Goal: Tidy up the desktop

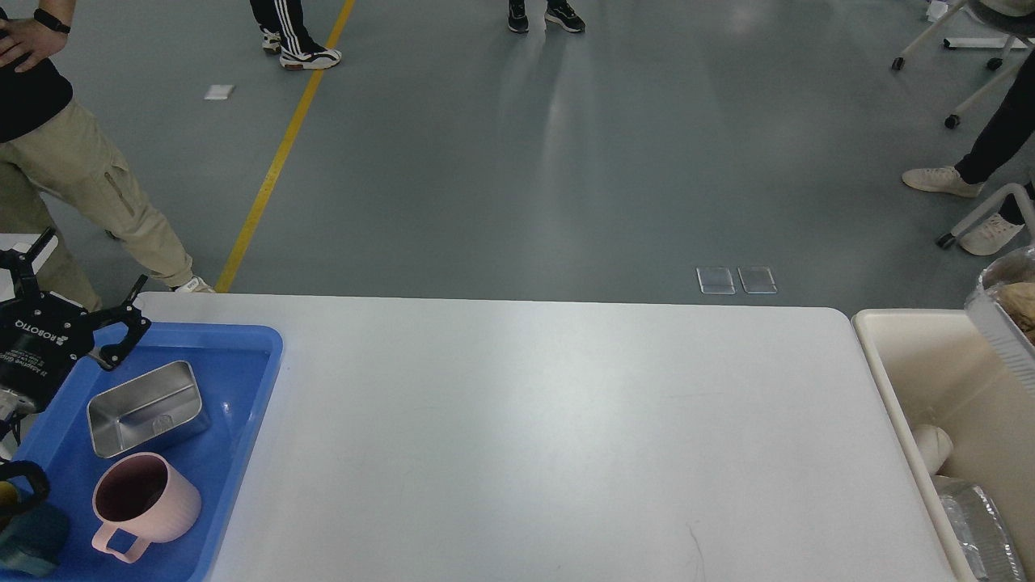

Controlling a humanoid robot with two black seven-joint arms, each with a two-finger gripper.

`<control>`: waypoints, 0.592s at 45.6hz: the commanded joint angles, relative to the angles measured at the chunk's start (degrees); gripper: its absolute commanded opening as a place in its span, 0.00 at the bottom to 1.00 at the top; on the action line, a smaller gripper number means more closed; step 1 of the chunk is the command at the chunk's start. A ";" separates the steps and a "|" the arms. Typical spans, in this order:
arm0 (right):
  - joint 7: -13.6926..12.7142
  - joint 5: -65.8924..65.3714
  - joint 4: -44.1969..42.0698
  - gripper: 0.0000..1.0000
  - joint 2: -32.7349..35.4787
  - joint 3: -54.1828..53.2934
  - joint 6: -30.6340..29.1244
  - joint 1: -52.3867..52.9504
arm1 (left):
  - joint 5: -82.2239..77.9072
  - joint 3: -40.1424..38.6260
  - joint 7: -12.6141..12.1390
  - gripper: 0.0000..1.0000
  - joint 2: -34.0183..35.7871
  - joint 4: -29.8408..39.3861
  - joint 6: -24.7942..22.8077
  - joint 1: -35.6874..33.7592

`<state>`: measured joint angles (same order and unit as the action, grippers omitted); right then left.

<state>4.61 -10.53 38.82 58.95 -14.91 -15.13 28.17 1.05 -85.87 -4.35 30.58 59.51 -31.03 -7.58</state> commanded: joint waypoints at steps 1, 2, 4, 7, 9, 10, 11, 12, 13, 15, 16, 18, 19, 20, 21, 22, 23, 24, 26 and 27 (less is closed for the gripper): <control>0.22 1.38 -0.41 0.00 -0.50 -0.03 -0.08 -1.89 | 0.00 0.00 0.05 0.97 0.01 0.08 -0.52 0.64; 0.22 1.47 -0.41 0.00 -0.50 -0.03 -0.08 -1.98 | 0.00 0.00 0.05 0.97 0.01 0.08 -0.61 0.73; 0.31 1.47 -0.41 0.00 -0.50 -0.11 -0.08 -2.24 | 0.00 0.00 0.05 0.97 0.09 0.08 -0.61 0.81; 0.40 1.47 -0.50 0.00 -0.50 -0.12 -0.08 -2.42 | 0.00 0.00 0.04 0.97 0.18 0.08 -0.79 0.99; 0.48 1.47 -0.50 0.00 -0.50 -0.12 0.01 -2.42 | 0.00 0.00 -0.04 0.97 0.18 0.08 -0.87 0.99; 0.48 1.47 -0.50 0.00 -0.50 -0.12 0.01 -2.42 | 0.00 -0.09 0.04 0.97 0.18 0.00 -0.96 1.08; 0.48 1.47 -0.58 0.00 -0.50 -0.12 0.01 -2.42 | 0.00 -0.09 0.05 0.97 0.09 0.08 -1.05 1.08; 0.48 1.47 -0.58 0.00 -0.41 -0.12 0.10 -2.51 | 0.00 -0.09 0.05 0.97 0.09 0.08 -1.14 1.08; 0.48 1.47 -0.67 0.00 -0.50 -0.12 0.10 -2.51 | 0.00 0.00 0.05 0.97 0.09 0.00 -1.14 1.08; 0.48 1.47 -0.93 0.00 -0.50 -0.12 0.01 -2.77 | 0.00 0.00 0.05 0.97 0.01 0.08 -1.14 1.25; 0.48 1.56 -1.02 0.00 -0.50 -0.20 0.01 -2.86 | 0.00 -0.09 0.05 0.97 0.01 0.08 -1.14 1.34; 0.48 1.91 -1.29 0.00 -0.50 -0.12 0.18 -2.86 | 0.00 -0.09 0.05 0.97 0.01 0.00 -1.23 1.61; 0.48 2.09 -1.46 0.00 -0.50 -0.12 0.27 -2.86 | 0.00 -0.09 0.05 0.97 0.01 0.08 -1.23 1.61; 0.40 2.26 -1.64 0.00 -0.50 -0.12 0.36 -2.86 | 0.00 -0.09 0.05 0.97 0.01 0.08 -1.31 1.61; 0.31 2.35 -1.99 0.00 -0.50 -0.12 0.45 -2.86 | 0.00 -0.09 0.05 0.97 0.01 0.08 -1.40 1.69; 0.31 2.35 -2.25 0.00 -0.59 -0.12 0.45 -2.95 | 0.00 -0.09 0.05 0.97 0.01 0.08 -1.49 1.69; 0.22 2.35 -2.51 0.00 -0.85 -0.12 0.54 -2.86 | 0.00 -0.09 0.05 0.97 0.01 0.00 -1.49 1.78; 0.13 2.35 -2.78 0.06 -1.02 -0.12 0.45 -2.86 | 0.00 0.00 0.05 0.97 0.01 -0.01 -1.49 1.78; 0.04 2.35 -2.96 0.18 -1.20 -0.12 0.45 -2.86 | 0.00 0.00 0.05 0.97 0.01 -0.01 -1.49 1.78; 0.04 2.44 -3.04 0.22 -1.20 -0.12 0.45 -2.95 | 0.00 0.00 0.05 0.97 0.01 0.08 -1.49 1.78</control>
<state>4.93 -8.26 36.54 58.19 -15.05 -14.70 25.30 1.05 -85.94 -4.31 30.60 59.57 -32.45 -5.88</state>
